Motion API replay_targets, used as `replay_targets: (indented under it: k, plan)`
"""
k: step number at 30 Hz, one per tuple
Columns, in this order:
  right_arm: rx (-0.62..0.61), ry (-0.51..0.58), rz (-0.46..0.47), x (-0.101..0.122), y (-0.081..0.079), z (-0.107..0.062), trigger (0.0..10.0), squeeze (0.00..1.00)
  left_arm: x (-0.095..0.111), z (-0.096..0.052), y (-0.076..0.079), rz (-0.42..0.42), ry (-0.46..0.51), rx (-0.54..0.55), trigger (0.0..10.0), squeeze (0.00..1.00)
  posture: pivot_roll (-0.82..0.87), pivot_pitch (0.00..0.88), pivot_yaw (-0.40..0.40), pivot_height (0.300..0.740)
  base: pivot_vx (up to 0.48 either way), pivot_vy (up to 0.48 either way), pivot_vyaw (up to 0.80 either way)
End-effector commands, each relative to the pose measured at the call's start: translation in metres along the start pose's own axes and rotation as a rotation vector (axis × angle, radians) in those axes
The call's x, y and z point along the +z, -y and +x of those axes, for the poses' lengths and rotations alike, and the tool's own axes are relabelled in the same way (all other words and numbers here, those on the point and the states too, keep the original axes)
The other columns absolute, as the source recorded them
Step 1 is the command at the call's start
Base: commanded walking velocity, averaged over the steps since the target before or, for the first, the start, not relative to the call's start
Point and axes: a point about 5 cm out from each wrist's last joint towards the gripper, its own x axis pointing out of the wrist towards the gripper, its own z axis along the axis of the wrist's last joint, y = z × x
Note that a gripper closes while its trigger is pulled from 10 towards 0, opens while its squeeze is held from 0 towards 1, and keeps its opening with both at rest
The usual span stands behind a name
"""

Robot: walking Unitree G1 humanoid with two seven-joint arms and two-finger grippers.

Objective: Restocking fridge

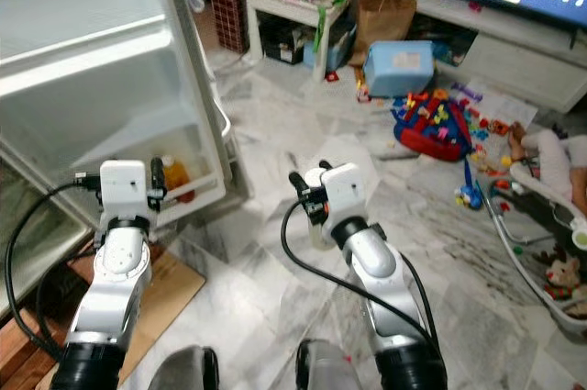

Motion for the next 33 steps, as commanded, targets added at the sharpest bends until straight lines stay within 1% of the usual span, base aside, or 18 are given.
replay_targets:
  k: [1,4,6,9,10,11,13,15,16,20,24,30,33]
  plan:
    - [-0.005,0.052,0.003,0.009,0.000,0.001,10.0,0.00,-0.002,-0.001,0.002,-0.008,-0.018,-0.040,10.0,0.00,-0.01,0.148,0.004,0.675,0.000,0.000,0.00]
    - [0.000,0.058,0.010,0.010,-0.002,0.002,10.0,0.00,-0.005,-0.001,0.000,-0.002,-0.026,-0.041,10.0,0.00,-0.01,0.147,0.005,0.675,0.000,0.000,0.00]
    - [0.027,0.069,0.053,0.010,-0.007,0.003,10.0,0.00,-0.008,0.000,-0.002,0.003,-0.037,-0.019,10.0,0.00,-0.01,0.147,0.005,0.675,0.000,0.000,0.00]
    - [0.062,0.084,0.051,0.013,-0.012,0.006,10.0,0.00,-0.009,0.002,-0.002,0.001,-0.048,-0.007,10.0,0.00,-0.01,0.148,0.004,0.675,0.000,0.000,0.00]
    - [0.062,0.083,0.077,0.015,-0.012,0.008,10.0,0.00,-0.008,0.003,-0.002,0.000,-0.046,-0.006,10.0,0.00,-0.01,0.148,0.004,0.675,0.000,0.000,0.00]
    - [0.062,0.083,0.077,0.015,-0.012,0.008,10.0,0.00,-0.008,0.003,-0.002,0.000,-0.046,-0.006,10.0,0.00,-0.01,0.148,0.004,0.675,0.000,0.000,0.00]
    - [0.042,0.063,0.114,0.016,-0.009,0.010,10.0,0.00,-0.006,0.003,-0.002,-0.004,-0.043,-0.006,10.0,0.00,-0.01,0.151,0.004,0.675,0.000,0.000,0.00]
    - [0.047,0.066,0.094,0.017,-0.008,0.010,10.0,0.00,-0.006,0.002,-0.002,-0.004,-0.042,-0.007,10.0,0.00,-0.01,0.149,0.005,0.675,0.000,0.000,0.00]
    - [0.048,0.065,0.064,0.016,-0.007,0.009,10.0,0.00,-0.006,0.002,-0.002,-0.005,-0.041,-0.008,10.0,0.00,-0.01,0.149,0.005,0.675,0.000,0.000,0.00]
    - [0.061,0.072,0.039,0.016,-0.006,0.008,10.0,0.00,-0.007,0.002,-0.003,-0.005,-0.038,-0.015,10.0,0.00,-0.01,0.145,0.004,0.690,0.000,0.000,0.00]
    - [0.063,0.079,0.043,0.018,-0.006,0.008,10.0,0.00,-0.007,0.002,-0.004,-0.003,-0.035,-0.011,10.0,0.00,-0.01,0.142,0.005,0.705,0.000,0.000,0.00]
    - [0.081,0.084,0.046,0.020,-0.007,0.008,10.0,0.00,-0.005,0.005,-0.002,-0.003,-0.028,-0.010,10.0,0.00,-0.02,0.139,0.004,0.740,0.000,0.000,0.00]
    - [0.087,0.085,0.042,0.020,-0.006,0.007,10.0,0.00,-0.004,0.005,-0.001,-0.002,-0.027,-0.011,10.0,0.00,-0.02,0.134,0.003,0.740,0.000,0.000,0.00]
